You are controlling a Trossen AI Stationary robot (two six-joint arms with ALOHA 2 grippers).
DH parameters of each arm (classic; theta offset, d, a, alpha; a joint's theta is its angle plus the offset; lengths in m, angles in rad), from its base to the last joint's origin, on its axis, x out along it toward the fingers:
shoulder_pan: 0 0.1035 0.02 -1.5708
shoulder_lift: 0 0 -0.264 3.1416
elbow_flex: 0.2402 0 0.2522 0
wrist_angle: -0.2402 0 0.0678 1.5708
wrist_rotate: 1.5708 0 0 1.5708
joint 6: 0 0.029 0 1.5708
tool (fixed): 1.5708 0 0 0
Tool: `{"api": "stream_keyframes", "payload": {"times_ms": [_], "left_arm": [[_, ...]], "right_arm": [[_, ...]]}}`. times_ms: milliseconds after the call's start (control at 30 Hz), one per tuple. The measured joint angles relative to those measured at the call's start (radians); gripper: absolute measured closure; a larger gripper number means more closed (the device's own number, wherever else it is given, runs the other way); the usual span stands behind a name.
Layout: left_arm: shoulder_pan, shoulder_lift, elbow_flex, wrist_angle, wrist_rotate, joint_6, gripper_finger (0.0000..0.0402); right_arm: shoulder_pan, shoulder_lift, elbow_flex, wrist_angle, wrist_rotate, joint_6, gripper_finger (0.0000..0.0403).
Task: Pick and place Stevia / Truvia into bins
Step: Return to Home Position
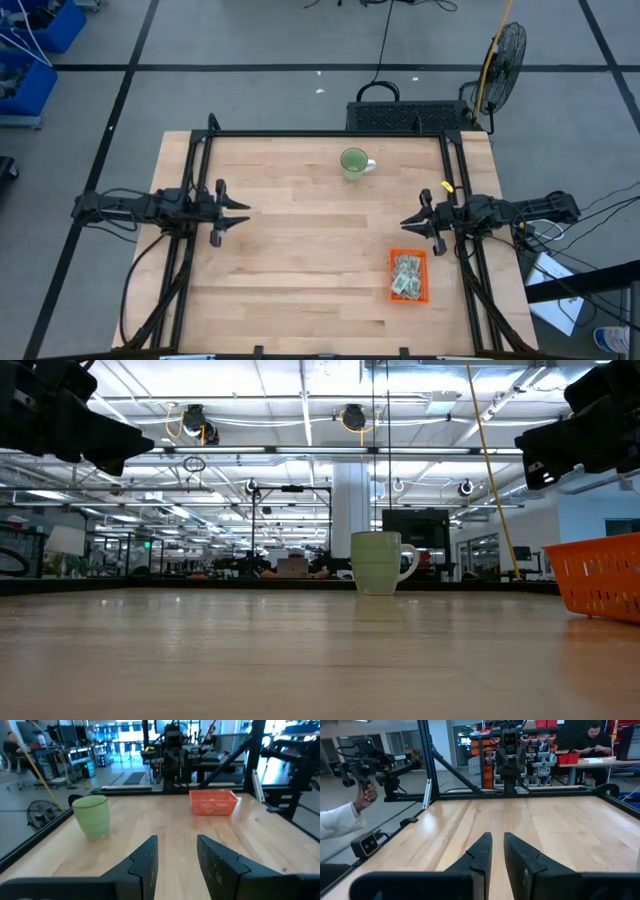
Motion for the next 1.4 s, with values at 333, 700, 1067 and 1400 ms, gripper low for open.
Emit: {"api": "stream_keyframes", "payload": {"times_ms": [333,700,1067,1400], "left_arm": [[-0.002,0.002,-0.095,0.145,0.007,-0.003,0.0259],[-0.002,0.0,-0.094,0.115,0.004,0.007,0.0259],[-0.002,0.008,-0.093,0.12,0.004,-0.009,0.0259],[-0.002,0.008,-0.094,0.138,0.002,-0.01,0.0259]], "right_arm": [[0.0,0.0,0.0,0.002,0.0,0.013,0.036],[0.0,0.0,0.0,0.002,0.0,0.013,0.036],[0.0,0.0,0.0,0.002,0.0,0.013,0.036],[0.0,0.0,0.0,0.002,0.0,0.013,0.036]]}}
